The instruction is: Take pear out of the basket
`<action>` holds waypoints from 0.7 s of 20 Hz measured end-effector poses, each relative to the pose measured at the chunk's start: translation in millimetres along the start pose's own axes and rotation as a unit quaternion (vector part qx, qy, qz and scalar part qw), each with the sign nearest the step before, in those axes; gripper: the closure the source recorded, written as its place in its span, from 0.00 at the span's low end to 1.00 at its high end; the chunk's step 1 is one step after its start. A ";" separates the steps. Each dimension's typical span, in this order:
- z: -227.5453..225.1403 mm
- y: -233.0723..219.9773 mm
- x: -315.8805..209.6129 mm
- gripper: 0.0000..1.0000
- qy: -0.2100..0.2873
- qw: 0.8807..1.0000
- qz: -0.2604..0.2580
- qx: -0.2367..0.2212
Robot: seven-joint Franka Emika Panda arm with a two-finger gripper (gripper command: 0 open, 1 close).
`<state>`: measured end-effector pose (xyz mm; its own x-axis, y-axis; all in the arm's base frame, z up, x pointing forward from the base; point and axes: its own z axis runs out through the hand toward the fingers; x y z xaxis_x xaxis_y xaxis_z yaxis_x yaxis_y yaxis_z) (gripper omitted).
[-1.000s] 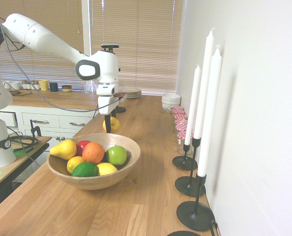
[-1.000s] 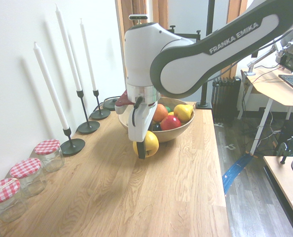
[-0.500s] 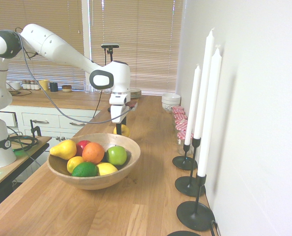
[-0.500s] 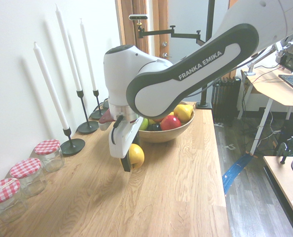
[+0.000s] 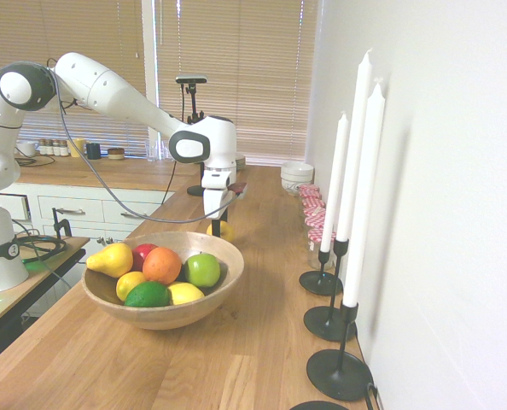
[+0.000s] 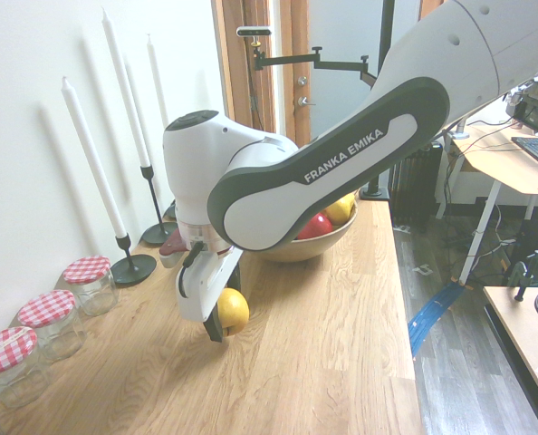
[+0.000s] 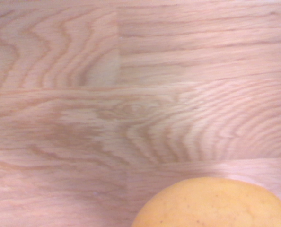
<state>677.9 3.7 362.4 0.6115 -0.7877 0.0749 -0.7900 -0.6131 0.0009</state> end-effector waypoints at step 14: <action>7.6 -10.6 -8.4 0.00 -0.003 1.000 0.003 -0.004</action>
<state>681.5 16.4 354.2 0.6075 -0.7913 0.0694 -0.7936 -0.6084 0.0082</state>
